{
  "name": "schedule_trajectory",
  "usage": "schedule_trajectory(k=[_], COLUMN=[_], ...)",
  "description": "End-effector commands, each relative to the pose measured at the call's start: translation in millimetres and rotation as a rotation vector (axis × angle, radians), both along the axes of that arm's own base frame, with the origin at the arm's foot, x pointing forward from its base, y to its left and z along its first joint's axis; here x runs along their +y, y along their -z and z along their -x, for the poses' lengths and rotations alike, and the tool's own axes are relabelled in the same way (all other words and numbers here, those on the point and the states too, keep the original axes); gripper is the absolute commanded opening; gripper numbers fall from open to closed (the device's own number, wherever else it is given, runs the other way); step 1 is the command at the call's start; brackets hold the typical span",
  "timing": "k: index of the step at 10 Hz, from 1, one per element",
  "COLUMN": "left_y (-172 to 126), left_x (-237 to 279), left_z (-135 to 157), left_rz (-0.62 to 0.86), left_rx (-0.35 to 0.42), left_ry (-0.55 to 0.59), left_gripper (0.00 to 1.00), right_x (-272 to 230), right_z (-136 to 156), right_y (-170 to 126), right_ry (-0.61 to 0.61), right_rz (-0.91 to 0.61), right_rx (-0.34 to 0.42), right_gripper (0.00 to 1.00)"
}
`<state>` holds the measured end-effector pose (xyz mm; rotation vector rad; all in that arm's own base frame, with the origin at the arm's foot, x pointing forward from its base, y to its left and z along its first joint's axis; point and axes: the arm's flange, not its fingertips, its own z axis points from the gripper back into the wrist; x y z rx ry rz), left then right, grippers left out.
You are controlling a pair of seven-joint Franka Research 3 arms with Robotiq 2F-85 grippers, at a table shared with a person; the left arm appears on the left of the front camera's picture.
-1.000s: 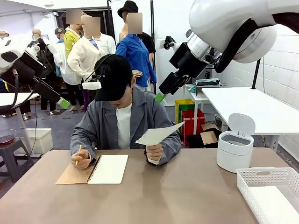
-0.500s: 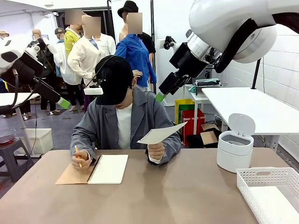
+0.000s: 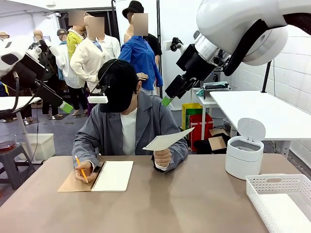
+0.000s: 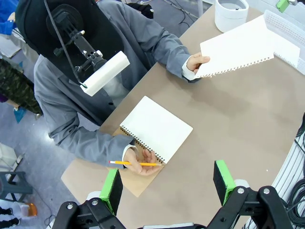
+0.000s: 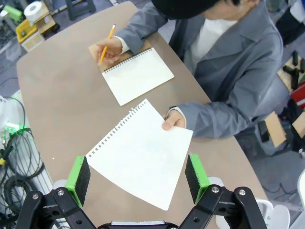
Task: Sort the paper based on its condition.
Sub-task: If a person hands you a paper, place it in the Organizing basket , and if it's crumpled, put it in the Trash can.
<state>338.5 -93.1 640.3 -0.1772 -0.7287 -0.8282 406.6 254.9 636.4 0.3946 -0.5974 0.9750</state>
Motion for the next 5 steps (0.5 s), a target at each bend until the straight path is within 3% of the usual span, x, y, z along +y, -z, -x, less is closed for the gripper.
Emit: schedule_trajectory(k=[1, 3, 5], left_y=[-0.2, -0.2, -0.2], left_x=[0.2, 0.2, 0.2], left_z=[0.7, 0.7, 0.7], left_rz=[0.007, 0.007, 0.007], left_rx=[0.01, 0.01, 0.01], left_ry=[0.002, 0.002, 0.002], left_gripper=[1.0, 1.0, 1.0], right_x=[-4.1, -9.8, -21.7], right_z=[-15.1, -33.9, -58.4], right_y=[-1.0, 0.9, 5.1], right_ry=[0.124, 0.234, 0.418], right_rz=[-0.005, -0.02, 0.023], right_rx=[0.104, 0.173, 0.359], right_gripper=[1.0, 1.0, 1.0])
